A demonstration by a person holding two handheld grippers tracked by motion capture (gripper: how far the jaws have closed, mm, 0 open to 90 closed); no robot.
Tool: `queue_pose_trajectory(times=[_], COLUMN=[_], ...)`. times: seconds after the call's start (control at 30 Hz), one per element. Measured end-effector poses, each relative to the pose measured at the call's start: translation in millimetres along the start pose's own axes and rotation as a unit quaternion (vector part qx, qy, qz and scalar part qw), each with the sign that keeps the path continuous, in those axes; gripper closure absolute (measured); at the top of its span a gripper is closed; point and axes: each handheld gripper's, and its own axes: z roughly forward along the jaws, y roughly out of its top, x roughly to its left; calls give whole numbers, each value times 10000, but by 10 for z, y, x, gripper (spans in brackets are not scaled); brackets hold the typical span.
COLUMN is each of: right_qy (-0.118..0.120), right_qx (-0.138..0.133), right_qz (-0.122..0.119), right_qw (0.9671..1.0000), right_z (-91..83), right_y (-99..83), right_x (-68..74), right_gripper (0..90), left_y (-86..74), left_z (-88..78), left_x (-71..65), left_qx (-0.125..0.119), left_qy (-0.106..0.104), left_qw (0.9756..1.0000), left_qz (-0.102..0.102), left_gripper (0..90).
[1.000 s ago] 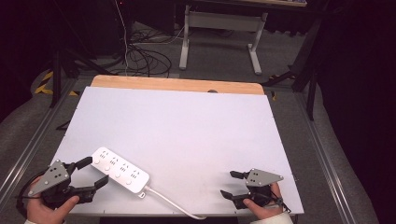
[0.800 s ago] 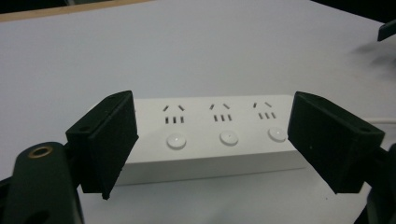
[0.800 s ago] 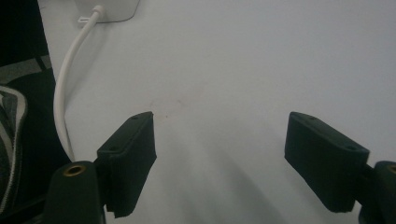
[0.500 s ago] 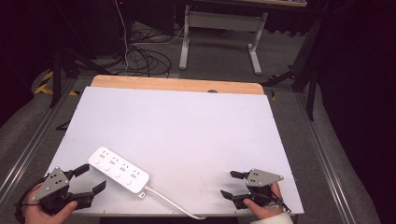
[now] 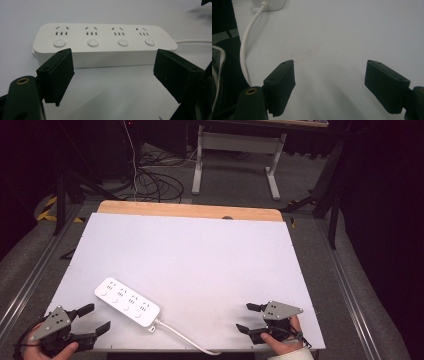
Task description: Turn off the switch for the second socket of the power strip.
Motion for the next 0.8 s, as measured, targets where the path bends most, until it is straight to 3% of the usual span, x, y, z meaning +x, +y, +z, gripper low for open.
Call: queue_pose_trajectory(times=[0.13, 0.53, 0.8], right_qy=[-6, -18, -12], right_qx=[1, -18, -19], right_qz=[0, 15, 26], right_qw=[10000, 10000, 10000], right_z=[0, 2, 5], right_y=[0, -1, -2], right_x=[-1, -6, -5], right_gripper=[251, 250, 250], left_y=[39, 90, 102], left_z=[32, 1, -9], left_x=[8, -83, -95], left_qx=[-2, -258, -142], left_qy=[-61, 122, 29], left_qw=[10000, 9993, 9997], left_qz=[-51, 254, 184], left_gripper=[189, 189, 189])
